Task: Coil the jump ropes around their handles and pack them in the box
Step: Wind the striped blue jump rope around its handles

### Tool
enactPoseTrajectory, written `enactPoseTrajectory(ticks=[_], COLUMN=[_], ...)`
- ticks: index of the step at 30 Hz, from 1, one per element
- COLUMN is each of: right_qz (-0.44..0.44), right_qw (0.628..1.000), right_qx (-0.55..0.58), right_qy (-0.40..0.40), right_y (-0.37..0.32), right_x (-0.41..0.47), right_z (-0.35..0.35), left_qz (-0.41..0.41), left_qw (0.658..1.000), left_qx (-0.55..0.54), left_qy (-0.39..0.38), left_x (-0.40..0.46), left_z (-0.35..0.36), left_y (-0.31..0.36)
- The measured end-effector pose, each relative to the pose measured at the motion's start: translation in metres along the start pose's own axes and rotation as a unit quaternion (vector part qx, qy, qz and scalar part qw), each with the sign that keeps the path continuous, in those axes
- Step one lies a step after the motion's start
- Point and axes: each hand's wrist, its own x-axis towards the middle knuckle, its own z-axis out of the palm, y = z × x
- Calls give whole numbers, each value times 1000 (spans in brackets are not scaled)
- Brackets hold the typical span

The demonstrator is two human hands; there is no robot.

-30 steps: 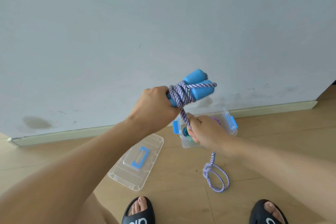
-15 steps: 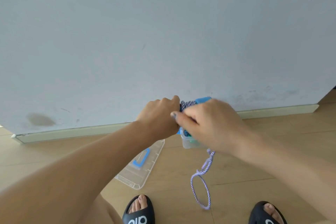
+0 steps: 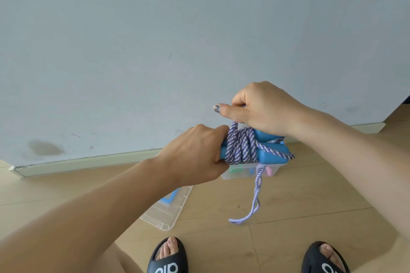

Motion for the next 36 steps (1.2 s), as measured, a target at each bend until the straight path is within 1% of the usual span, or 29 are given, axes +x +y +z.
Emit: enactPoseTrajectory(ticks=[2,4,7,10,12,13,14,16,18,19,20,22,23,25,26,27,28,31,33,34,36], right_qz=[3,0,-3,-14,-16,-11,1,48,123,160,196,232,232,241,248,247,260,263,243,220,170], right_qw=[999,998,997,996,994,993,991,985,959,943,931,925,922,901,887,883,880,887,899,915,952], right_qx=[44,61,65,63,68,78,94,140,241,275,282,238,236,275,304,313,323,331,323,301,216], right_qy=[-13,-18,-37,-64,-84,-92,-97,-87,-83,-101,-126,-183,-199,-235,-245,-248,-232,-186,-166,-155,-133], right_y=[4,7,6,2,2,2,3,10,22,28,38,47,45,31,23,11,7,-5,-15,-20,-27], right_x=[1,0,-2,-4,-2,-1,2,6,6,3,-1,-10,-12,-12,-13,-15,-21,-41,-52,-57,-63], right_z=[2,4,6,12,15,15,15,14,20,25,35,54,62,70,72,70,68,65,65,67,71], left_qz=[1,2,6,18,34,42,50,41,3,-8,-16,-46,-75,-127,-138,-143,-154,-203,-217,-221,-216], left_qw=[1000,1000,999,991,987,989,994,999,993,990,988,984,981,976,976,977,976,967,970,972,975], left_qx=[-14,-2,49,119,138,125,90,-10,-74,-87,-91,-95,-98,-95,-85,-75,-71,-85,-47,-15,50], left_qy=[17,17,-8,-58,-79,-72,-47,27,88,108,123,146,151,149,145,139,134,125,97,75,31], left_x=[-1,-1,-1,1,1,1,-1,-1,2,3,4,5,6,8,9,11,13,17,19,19,19], left_z=[-5,-8,-8,-9,-7,-5,-4,-4,-8,-11,-13,-15,-14,-11,-10,-9,-9,-7,-4,-2,3], left_y=[-4,-6,-6,-3,3,8,12,18,16,16,15,13,11,3,-1,-4,-8,-18,-24,-25,-26])
